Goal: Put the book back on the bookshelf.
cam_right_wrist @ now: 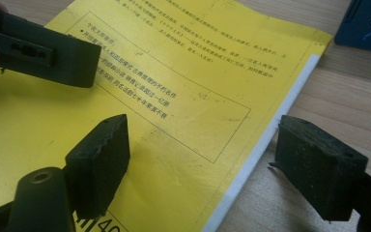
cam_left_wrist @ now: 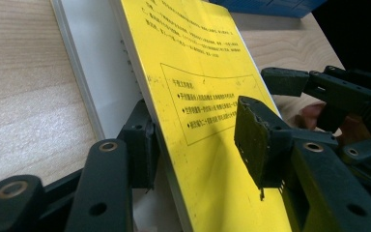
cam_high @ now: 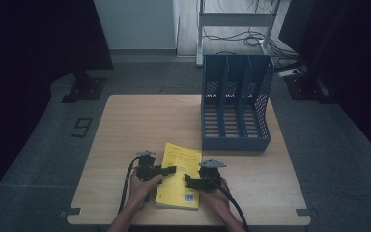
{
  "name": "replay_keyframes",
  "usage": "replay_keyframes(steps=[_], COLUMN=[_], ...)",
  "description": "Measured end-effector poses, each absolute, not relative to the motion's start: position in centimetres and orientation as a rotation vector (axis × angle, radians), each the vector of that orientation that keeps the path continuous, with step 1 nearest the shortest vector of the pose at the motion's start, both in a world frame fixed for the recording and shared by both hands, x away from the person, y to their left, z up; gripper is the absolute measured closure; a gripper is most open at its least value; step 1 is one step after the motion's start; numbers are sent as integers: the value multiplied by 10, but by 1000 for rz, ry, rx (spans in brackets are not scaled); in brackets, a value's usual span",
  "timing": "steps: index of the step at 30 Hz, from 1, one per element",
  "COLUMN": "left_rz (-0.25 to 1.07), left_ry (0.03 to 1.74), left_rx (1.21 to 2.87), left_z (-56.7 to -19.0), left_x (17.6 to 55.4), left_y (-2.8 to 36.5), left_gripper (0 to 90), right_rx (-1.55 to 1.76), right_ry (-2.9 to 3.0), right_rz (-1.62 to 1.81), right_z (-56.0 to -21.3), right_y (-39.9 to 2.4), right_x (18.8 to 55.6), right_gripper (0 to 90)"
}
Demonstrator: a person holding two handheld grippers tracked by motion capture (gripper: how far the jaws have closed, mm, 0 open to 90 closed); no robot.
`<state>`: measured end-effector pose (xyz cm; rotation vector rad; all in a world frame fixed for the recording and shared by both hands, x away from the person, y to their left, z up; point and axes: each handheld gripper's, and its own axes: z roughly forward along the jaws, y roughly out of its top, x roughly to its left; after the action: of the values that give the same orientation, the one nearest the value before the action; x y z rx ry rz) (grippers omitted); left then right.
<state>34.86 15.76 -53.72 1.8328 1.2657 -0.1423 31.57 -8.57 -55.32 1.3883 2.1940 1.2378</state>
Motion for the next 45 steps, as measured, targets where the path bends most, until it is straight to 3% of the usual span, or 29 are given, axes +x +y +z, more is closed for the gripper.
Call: replay_keyframes(steps=[5,14,25,28,32,45], left_rz=[-38,-6,-13,-29,-18,22], left_ry=[1246,1195,1215,1203,1181,1151], left_rx=[1900,1897,1898,1871,1850,1825], left_z=[-534,-528,-531,-529,-523,-517], left_x=[346,342,346,346,342,335], left_y=[151,152,147,149,147,143], left_gripper=[573,731,663,750,791,824], right_rx=[1385,1383,1385,1385,1382,1370], right_ry=[2194,2193,2192,2192,2192,2208], right_rz=[1237,1233,1236,1237,1247,1269], right_z=[-553,-553,-553,-553,-553,-551], right_y=[-86,-85,-85,-86,-86,-89], right_x=[316,315,315,315,315,316], right_gripper=[196,196,197,197,200,203])
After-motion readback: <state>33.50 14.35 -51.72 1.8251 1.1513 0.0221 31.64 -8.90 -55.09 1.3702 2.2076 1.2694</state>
